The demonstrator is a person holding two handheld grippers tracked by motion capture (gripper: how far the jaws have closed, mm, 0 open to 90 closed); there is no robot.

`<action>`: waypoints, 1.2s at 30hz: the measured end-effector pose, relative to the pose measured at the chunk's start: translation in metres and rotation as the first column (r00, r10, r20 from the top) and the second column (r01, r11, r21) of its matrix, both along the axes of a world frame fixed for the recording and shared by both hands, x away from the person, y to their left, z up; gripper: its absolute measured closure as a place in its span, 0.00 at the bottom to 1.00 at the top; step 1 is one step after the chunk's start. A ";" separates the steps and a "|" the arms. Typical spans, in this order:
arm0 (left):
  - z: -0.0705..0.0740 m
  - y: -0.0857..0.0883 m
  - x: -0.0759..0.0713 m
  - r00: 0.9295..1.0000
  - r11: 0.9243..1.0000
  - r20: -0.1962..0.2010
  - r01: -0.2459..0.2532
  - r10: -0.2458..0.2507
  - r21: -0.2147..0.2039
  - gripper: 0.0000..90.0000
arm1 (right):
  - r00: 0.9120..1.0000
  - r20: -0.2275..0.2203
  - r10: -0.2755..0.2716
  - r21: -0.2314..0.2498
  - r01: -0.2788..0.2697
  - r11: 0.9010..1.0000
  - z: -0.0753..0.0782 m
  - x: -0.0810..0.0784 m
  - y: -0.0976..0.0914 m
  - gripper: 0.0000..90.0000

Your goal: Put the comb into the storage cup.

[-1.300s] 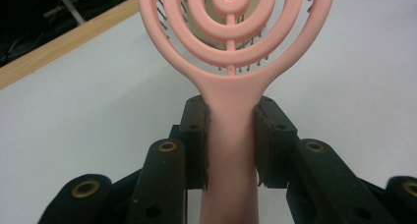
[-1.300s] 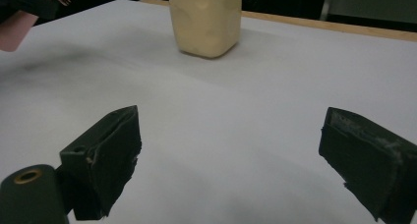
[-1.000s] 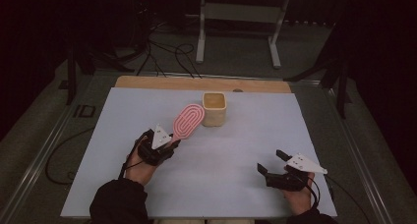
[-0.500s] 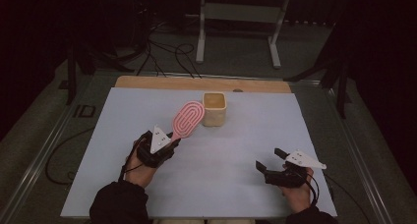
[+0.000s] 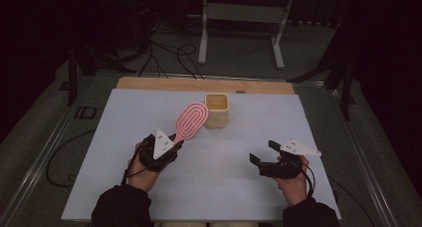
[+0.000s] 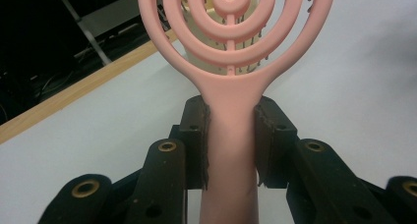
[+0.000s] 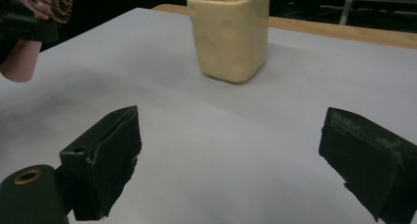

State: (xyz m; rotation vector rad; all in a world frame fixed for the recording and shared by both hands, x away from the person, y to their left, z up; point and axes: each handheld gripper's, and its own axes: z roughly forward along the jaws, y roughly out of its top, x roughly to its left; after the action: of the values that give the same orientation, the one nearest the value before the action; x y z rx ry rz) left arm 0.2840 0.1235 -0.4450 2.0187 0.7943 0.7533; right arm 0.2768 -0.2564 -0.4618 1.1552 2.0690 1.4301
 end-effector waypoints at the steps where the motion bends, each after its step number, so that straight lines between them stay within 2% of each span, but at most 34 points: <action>1: 0.000 0.000 0.000 1.000 1.000 0.002 -0.002 0.002 -0.003 0.78 | 1.000 0.000 0.001 -0.001 -0.001 1.000 0.001 0.001 0.001 0.10; 11: -0.001 -0.001 0.000 1.000 1.000 0.009 -0.002 0.002 -0.003 0.78 | 1.000 -0.017 0.017 0.017 -0.017 1.000 0.017 0.017 0.022 0.08; 23: 0.000 -0.005 -0.003 1.000 1.000 0.025 0.002 -0.002 -0.005 0.78 | 0.996 -0.017 0.086 0.023 -0.085 0.996 0.030 0.026 0.052 0.08; 32: -0.001 -0.007 -0.003 1.000 1.000 0.026 0.005 -0.005 0.000 0.78 | 0.991 -0.024 0.133 0.063 -0.132 0.989 0.041 0.035 0.067 0.08; 36: -0.002 -0.009 -0.003 0.999 1.000 0.031 0.007 -0.007 0.001 0.78 | 0.986 -0.027 0.167 0.089 -0.164 0.982 0.043 0.039 0.074 0.08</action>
State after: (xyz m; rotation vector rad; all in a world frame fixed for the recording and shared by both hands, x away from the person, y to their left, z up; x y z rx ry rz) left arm 0.2812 0.1145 -0.4468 2.0054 0.7686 0.7793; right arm 0.3159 -0.1824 -0.4185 1.0681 2.1907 1.6010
